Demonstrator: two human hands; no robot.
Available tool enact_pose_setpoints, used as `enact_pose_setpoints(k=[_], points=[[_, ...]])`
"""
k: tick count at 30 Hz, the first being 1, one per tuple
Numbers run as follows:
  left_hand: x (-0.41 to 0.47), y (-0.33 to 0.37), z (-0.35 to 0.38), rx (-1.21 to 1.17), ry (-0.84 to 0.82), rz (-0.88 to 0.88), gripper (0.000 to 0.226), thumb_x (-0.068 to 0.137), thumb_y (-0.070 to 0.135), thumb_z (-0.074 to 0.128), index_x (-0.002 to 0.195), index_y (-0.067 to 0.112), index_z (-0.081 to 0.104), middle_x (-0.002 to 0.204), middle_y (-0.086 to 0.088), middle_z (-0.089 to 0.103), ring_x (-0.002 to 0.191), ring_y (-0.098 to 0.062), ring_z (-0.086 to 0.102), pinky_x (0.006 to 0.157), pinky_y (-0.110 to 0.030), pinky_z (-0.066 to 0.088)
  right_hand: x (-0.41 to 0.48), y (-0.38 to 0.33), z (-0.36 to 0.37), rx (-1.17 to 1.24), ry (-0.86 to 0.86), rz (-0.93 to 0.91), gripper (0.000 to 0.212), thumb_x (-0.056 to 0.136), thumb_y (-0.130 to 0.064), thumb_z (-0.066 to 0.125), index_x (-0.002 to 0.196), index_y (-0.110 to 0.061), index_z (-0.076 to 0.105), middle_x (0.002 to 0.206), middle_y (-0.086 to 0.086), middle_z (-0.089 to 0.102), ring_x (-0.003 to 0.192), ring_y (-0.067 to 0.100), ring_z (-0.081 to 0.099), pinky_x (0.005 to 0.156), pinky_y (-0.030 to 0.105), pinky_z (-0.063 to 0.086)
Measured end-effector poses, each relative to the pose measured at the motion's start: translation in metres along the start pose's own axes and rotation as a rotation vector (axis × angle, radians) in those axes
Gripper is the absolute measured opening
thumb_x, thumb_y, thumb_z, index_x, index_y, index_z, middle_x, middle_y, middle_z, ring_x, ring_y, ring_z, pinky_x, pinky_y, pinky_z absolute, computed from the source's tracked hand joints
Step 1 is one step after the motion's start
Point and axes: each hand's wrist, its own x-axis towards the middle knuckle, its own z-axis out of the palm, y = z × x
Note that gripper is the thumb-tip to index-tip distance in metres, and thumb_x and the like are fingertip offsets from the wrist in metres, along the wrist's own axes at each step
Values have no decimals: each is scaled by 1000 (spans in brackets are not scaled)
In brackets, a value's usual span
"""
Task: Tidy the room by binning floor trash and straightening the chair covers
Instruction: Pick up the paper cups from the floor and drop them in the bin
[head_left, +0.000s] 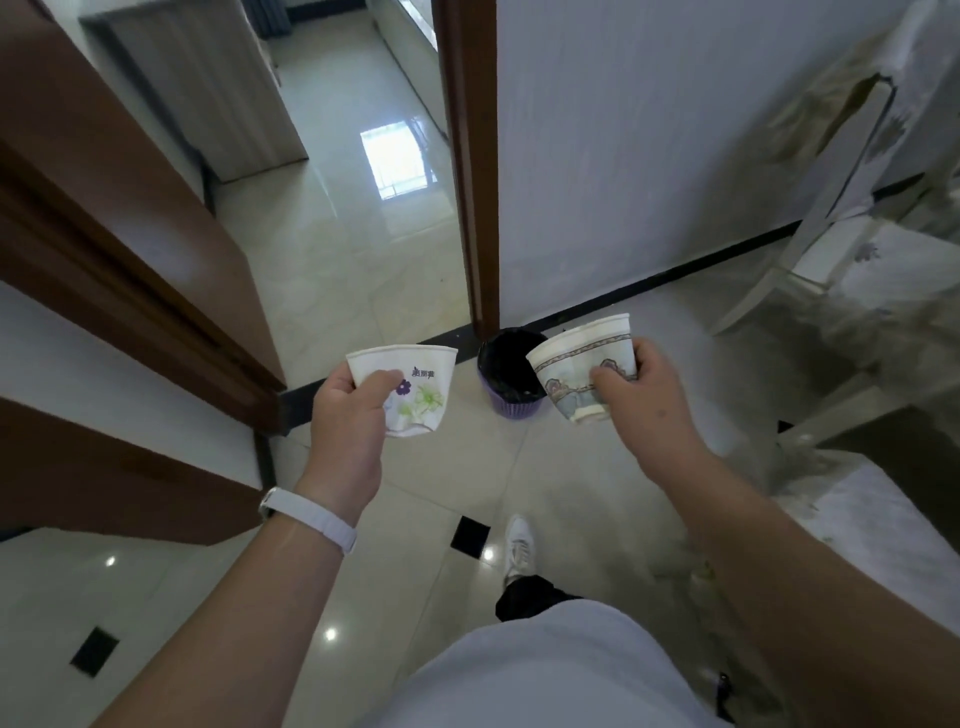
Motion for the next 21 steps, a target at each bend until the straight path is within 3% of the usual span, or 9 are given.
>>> enact_pose_setpoints(k=[4, 9, 16, 21], points=[[49, 22, 32, 54, -7, -16, 13, 89, -1, 61, 93, 10, 67, 86, -10, 74, 83, -28, 70, 84, -56, 55, 53, -16, 13, 20, -11, 23, 18, 88, -9, 59, 92, -26, 58, 88, -4, 66, 76, 10, 65, 55, 16, 46], [108, 43, 72, 82, -37, -6, 14, 88, 1, 61, 89, 13, 68, 88, -12, 74, 89, -36, 71, 83, -62, 54, 117, -37, 17, 45, 2, 44, 17, 89, -8, 58, 101, -21, 59, 91, -3, 67, 77, 9, 66, 51, 11, 45], [181, 58, 97, 145, -109, -21, 13, 89, 2, 62, 93, 12, 69, 86, -9, 76, 83, -30, 72, 73, -46, 58, 173, -43, 36, 17, 46, 86, 19, 87, -8, 59, 92, -27, 58, 89, -2, 68, 78, 13, 67, 57, 21, 49], [248, 60, 115, 165, -182, -74, 15, 89, 0, 61, 93, 12, 67, 84, -8, 75, 81, -28, 73, 72, -45, 58, 213, -40, 69, -41, 114, 144, 15, 88, -12, 57, 96, -25, 58, 88, -6, 67, 76, 9, 66, 58, 20, 47]])
